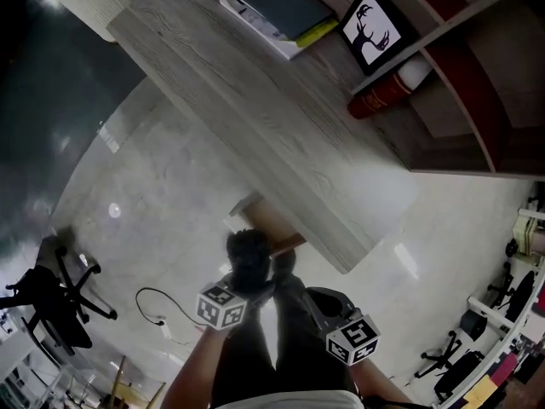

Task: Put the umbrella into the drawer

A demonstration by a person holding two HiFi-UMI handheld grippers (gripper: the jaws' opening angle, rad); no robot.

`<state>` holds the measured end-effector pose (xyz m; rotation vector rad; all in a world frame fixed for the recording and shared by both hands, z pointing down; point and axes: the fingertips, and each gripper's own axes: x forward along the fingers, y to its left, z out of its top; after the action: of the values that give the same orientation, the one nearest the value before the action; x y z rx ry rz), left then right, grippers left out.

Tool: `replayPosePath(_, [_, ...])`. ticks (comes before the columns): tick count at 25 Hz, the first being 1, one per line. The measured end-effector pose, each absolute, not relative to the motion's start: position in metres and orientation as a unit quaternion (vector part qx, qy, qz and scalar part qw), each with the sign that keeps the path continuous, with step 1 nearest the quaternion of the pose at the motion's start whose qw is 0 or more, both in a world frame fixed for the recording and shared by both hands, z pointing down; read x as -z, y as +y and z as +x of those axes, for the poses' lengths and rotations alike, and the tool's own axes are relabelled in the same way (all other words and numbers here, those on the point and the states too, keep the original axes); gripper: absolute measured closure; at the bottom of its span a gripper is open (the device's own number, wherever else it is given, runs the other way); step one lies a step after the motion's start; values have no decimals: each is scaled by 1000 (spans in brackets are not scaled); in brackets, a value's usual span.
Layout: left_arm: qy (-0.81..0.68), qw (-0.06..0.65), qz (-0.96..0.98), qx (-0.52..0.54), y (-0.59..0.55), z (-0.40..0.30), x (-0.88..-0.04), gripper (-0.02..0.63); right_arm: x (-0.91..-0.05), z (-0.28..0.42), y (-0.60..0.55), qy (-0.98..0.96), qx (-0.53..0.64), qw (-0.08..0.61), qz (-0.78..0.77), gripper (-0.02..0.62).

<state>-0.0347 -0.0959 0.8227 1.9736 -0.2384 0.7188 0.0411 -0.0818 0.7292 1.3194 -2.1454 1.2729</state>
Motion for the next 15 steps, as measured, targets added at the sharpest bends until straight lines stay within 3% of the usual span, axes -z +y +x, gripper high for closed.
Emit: replayPosePath(15, [-42, 483, 800, -353, -111, -33, -877, 368, -789, 35, -106, -723, -459, 148, 495, 589])
